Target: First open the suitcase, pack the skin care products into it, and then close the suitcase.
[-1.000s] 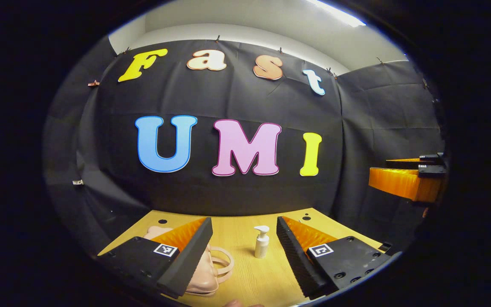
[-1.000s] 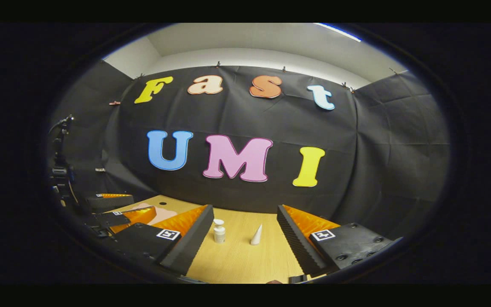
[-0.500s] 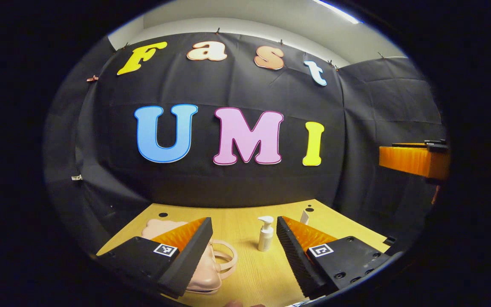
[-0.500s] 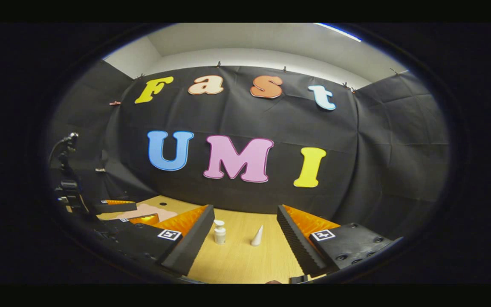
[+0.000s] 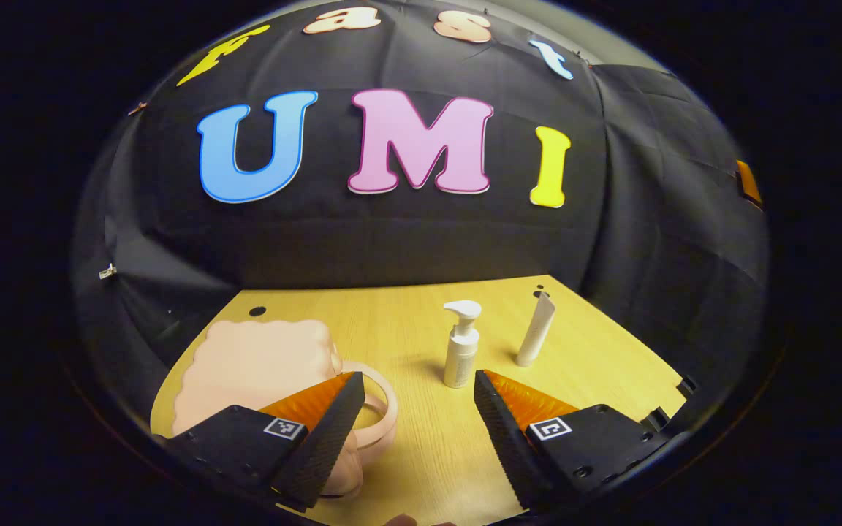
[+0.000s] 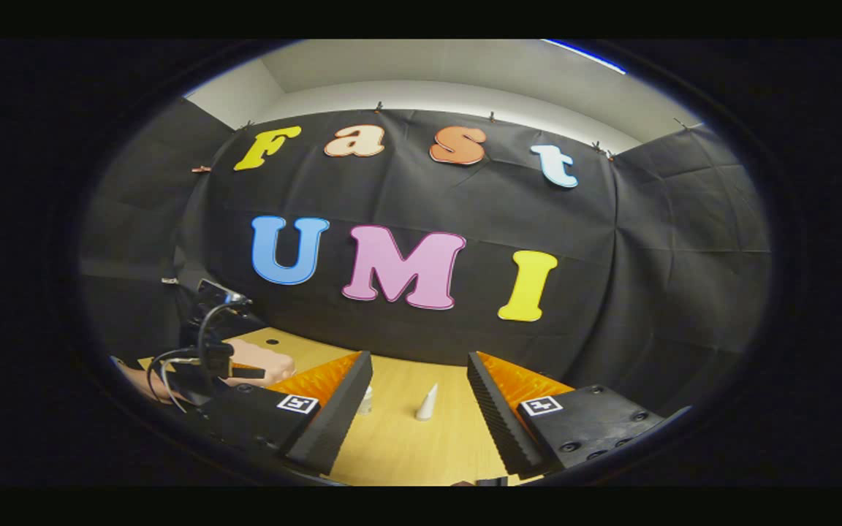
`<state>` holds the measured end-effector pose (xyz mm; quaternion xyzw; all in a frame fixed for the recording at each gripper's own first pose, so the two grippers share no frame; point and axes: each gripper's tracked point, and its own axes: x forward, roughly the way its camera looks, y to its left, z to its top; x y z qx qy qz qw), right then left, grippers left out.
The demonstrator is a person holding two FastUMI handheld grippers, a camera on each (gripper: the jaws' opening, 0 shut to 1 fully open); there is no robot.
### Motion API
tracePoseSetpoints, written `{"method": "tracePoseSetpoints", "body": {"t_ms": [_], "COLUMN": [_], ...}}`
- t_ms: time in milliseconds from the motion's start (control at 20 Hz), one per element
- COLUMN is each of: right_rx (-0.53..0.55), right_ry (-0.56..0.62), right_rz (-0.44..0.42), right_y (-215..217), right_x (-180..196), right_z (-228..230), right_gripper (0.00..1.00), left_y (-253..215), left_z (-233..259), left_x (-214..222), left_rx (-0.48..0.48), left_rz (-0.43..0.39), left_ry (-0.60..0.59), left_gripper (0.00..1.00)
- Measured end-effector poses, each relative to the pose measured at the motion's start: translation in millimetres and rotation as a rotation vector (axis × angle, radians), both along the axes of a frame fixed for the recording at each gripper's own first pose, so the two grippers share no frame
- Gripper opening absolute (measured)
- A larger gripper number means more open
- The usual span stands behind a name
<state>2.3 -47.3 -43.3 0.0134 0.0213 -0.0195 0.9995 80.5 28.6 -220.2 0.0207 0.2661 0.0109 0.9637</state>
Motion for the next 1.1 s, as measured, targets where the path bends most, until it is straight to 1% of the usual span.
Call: {"method": "tracePoseSetpoints", "body": {"t_ms": [150,200,300,350,400,500,550,650,700,750,800,850,900,950,1000,1050,1100], "right_rx": [-0.018,-0.022,-0.01,-0.004,0.003,0.018,0.027,0.06,0.078,0.099,0.115,0.122,0.124,0.132,0.143,0.155,0.165], "right_ry": [0.031,0.041,0.042,0.04,0.043,0.072,0.102,0.147,0.165,0.185,0.202,0.209,0.216,0.213,0.199,0.186,0.184], "right_rz": [0.019,0.025,0.039,0.039,0.037,0.025,0.014,-0.006,-0.029,-0.052,-0.072,-0.093,-0.123,-0.144,-0.158,-0.168,-0.172], "right_y": [-22.5,-32.1,-50.3,-61.3,-73.3,-97.8,-110.6,-130.1,-141.3,-150.0,-154.9,-158.5,-163.1,-164.7,-163.9,-162.3,-158.0], "right_x": [12.8,18.6,30.6,37.7,44.4,56.3,60.1,64.5,66.8,68.3,69.4,70.8,73.4,75.6,78.1,79.6,81.8], "right_z": [-20.4,-26.1,-32.6,-35.8,-41.3,-60.5,-72.3,-89.8,-97.0,-104.3,-110.5,-112.2,-113.3,-110.4,-105.3,-99.6,-97.7], "right_gripper": [0.87,0.85,0.87,0.84,0.87,0.85,0.85,0.85,0.85,0.84,0.84,0.85,0.85,0.85,0.86,0.85,0.85], "left_y": [14.2,15.6,15.6,17.5,21.6,29.7,30.6,35.9,36.3,36.1,36.6,36.9,39.2,36.5,30.3,26.5,24.9], "left_z": [-31.5,-42.3,-62.0,-73.4,-84.4,-110.2,-113.7,-117.1,-122.9,-131.2,-136.9,-143.0,-146.0,-148.1,-146.6,-143.8,-134.6], "left_x": [20.7,25.4,33.0,38.2,42.9,45.4,49.0,57.8,62.1,63.3,64.5,64.1,64.3,66.0,66.7,66.3,66.6], "left_rx": [0.036,0.04,0.044,0.055,0.076,0.092,0.097,0.151,0.173,0.185,0.19,0.189,0.191,0.165,0.141,0.128,0.108], "left_rz": [0.083,0.099,0.117,0.128,0.145,0.18,0.182,0.164,0.138,0.122,0.118,0.11,0.11,0.09,0.076,0.056,0.04], "left_ry": [0.103,0.149,0.232,0.263,0.299,0.384,0.4,0.411,0.428,0.454,0.476,0.498,0.512,0.519,0.526,0.526,0.531], "left_gripper": [0.96,0.96,0.96,0.96,0.95,0.94,0.93,0.88,0.82,0.78,0.73,0.73,0.67,0.62,0.42,0.27,0.19]}}
